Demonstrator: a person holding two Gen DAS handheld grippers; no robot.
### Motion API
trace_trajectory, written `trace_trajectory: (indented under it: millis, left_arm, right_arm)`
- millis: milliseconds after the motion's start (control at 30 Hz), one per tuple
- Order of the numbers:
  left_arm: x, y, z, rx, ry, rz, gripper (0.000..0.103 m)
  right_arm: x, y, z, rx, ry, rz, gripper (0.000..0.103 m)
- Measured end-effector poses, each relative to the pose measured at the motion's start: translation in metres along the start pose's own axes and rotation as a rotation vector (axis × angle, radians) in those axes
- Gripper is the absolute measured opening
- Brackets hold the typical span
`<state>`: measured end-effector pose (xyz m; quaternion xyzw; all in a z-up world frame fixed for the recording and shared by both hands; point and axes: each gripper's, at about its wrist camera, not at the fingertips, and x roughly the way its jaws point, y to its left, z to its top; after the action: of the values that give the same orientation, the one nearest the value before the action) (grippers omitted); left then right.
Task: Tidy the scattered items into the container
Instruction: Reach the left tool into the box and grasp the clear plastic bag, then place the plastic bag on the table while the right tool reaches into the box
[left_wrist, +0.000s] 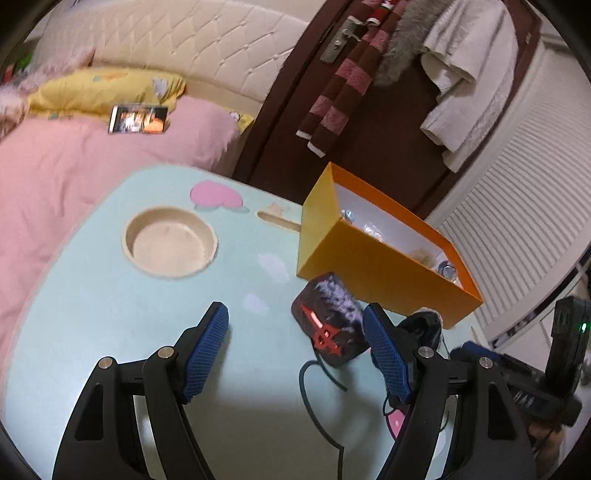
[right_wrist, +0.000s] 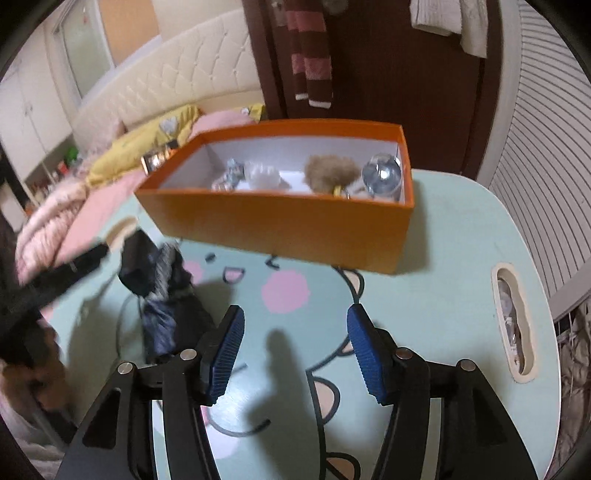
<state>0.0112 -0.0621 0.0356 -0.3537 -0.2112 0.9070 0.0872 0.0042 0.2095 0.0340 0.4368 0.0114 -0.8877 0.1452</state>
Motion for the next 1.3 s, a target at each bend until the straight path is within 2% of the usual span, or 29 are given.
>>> trace_trajectory:
  millis: [100,167,200,267,333,367,533,600,633,800,967,1067,1133,1167,1300]
  left_arm:
    - [-0.002,-0.021,0.026,0.028,0.022,-0.062,0.075]
    - [0.003,-0.045,0.049,0.087,0.055,-0.079,0.075]
    - [0.009,-0.058,0.059,0.124,0.079,-0.068,0.075]
    - [0.031,-0.088,0.078,0.216,0.143,0.002,0.074]
    - [0.060,-0.118,0.089,0.327,0.205,0.090,0.062]
    - [0.072,-0.129,0.091,0.369,0.229,0.109,0.053]
    - [0.144,-0.151,0.092,0.468,0.353,0.173,0.052]
    - [0.162,-0.151,0.092,0.466,0.405,0.166,0.033]
    - [0.170,-0.150,0.092,0.458,0.430,0.159,0.032]
    - [0.191,-0.152,0.085,0.509,0.485,0.218,0.032]
    - [0.199,-0.156,0.084,0.522,0.498,0.223,0.032]
    - [0.206,-0.158,0.074,0.587,0.522,0.272,0.042]
    - [0.207,-0.154,0.073,0.560,0.527,0.257,0.040]
    - [0.208,-0.151,0.075,0.523,0.532,0.236,0.028]
    - [0.201,-0.149,0.077,0.494,0.492,0.207,0.028]
  right_arm:
    - [0.005,0.000,-0.005,-0.012,-0.016,-0.001,0.057]
    - [0.011,0.001,-0.007,-0.019,-0.015,-0.023,0.057]
    - [0.013,0.000,-0.007,-0.021,-0.010,-0.042,0.057]
    - [0.016,-0.004,-0.006,-0.007,-0.005,-0.047,0.057]
    - [0.014,-0.013,-0.006,0.036,-0.012,-0.019,0.057]
    - [0.013,-0.016,-0.007,0.056,-0.012,-0.008,0.057]
    - [0.007,-0.026,-0.010,0.090,-0.017,0.021,0.057]
    - [0.007,-0.028,-0.011,0.094,-0.017,0.036,0.057]
    - [0.006,-0.028,-0.011,0.094,-0.017,0.044,0.057]
    - [0.009,-0.029,-0.008,0.095,-0.012,0.081,0.057]
    - [0.012,-0.031,-0.004,0.098,-0.015,0.102,0.058]
    - [0.013,-0.030,-0.002,0.094,-0.014,0.105,0.058]
    - [0.014,-0.030,-0.002,0.097,-0.013,0.108,0.058]
    - [0.014,-0.031,-0.002,0.101,-0.012,0.109,0.058]
    - [0.015,-0.029,-0.001,0.104,-0.012,0.104,0.058]
